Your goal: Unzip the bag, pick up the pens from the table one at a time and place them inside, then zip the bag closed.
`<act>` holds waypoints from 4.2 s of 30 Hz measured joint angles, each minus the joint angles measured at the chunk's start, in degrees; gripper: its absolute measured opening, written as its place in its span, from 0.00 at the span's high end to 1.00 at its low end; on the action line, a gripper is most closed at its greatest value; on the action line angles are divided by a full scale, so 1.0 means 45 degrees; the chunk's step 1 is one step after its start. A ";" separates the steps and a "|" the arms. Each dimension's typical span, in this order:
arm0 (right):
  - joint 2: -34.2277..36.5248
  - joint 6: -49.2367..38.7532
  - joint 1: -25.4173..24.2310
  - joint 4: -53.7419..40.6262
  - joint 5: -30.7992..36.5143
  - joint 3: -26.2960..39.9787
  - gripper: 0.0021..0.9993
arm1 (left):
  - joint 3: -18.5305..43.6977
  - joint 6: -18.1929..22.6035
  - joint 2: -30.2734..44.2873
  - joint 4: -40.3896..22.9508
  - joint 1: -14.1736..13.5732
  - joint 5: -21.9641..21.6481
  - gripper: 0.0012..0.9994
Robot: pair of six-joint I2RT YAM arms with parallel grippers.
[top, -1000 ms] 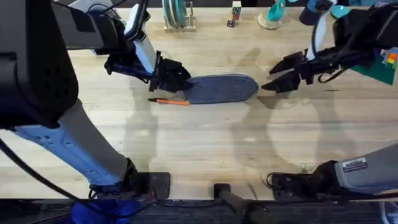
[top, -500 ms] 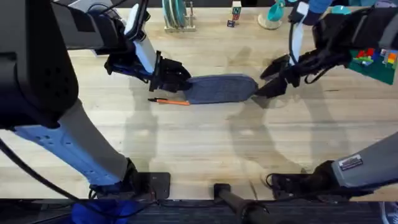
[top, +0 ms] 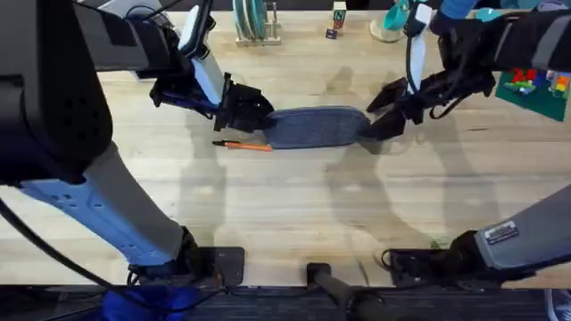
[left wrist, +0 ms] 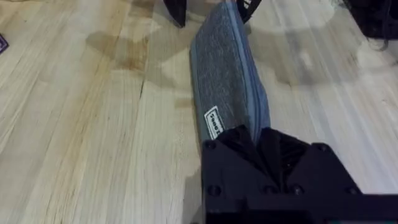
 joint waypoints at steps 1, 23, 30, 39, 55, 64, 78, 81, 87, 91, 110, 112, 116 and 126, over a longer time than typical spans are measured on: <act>0.0000 -0.0003 0.0026 0.0000 0.0003 0.0000 0.07 | 0.0000 -0.0005 0.0003 0.0001 0.0000 0.0000 0.96; 0.0029 0.0001 0.0197 -0.0297 -0.0307 -0.0005 0.73 | 0.0000 0.0000 0.0003 0.0049 0.0000 0.0008 0.96; 0.0029 0.0002 0.0197 -0.0442 -0.0366 -0.0005 0.83 | 0.0000 0.0000 0.0003 0.0049 0.0000 0.0010 0.96; 0.0029 -0.0003 0.0202 -0.0484 -0.0386 -0.0005 0.97 | 0.0000 -0.0004 0.0003 0.0049 0.0000 0.0010 0.96; 0.0034 -0.0003 -0.0336 -0.0922 -0.0596 -0.0005 0.97 | 0.0000 -0.0001 0.0003 0.0058 -0.0131 0.0034 0.96; 0.0029 0.0418 -0.0357 -0.1865 -0.0424 0.0508 0.97 | 0.0000 0.0000 0.0003 0.0105 -0.0131 0.0049 0.96; 0.0029 0.1746 0.0296 -0.5235 0.0280 0.3992 0.97 | 0.0000 0.0000 0.0003 0.0092 -0.0111 0.0019 0.96; 0.0029 0.1834 0.0488 -0.5527 0.0377 0.4318 0.97 | 0.0000 0.0000 0.0002 0.0092 -0.0078 0.0010 0.96; 0.0029 0.2078 0.0586 -0.5595 0.0400 0.4401 0.97 | 0.0000 -0.0005 0.0002 0.0092 -0.0078 0.0015 0.96; 0.0029 0.2120 0.0586 -0.5639 0.0420 0.4405 0.97 | 0.0000 0.0000 0.0003 0.0092 -0.0078 0.0019 0.96; 0.0029 0.2523 0.1669 -0.5173 0.0425 0.4512 0.97 | 0.0000 0.0000 0.0003 0.0092 -0.0078 0.0019 0.96; 0.0029 0.2799 0.1825 -0.4974 0.0433 0.4517 0.97 | 0.0000 -0.0002 0.0003 0.0097 -0.0078 0.0019 0.96; 0.0029 0.3601 0.2184 -0.4325 0.0673 0.4517 0.97 | 0.0000 -0.0001 0.0003 0.0097 -0.0069 0.0010 0.96; 0.0029 0.5705 0.3491 -0.2510 0.1790 0.4517 0.97 | 0.0000 -0.0005 0.0003 0.0087 0.0000 -0.0010 0.96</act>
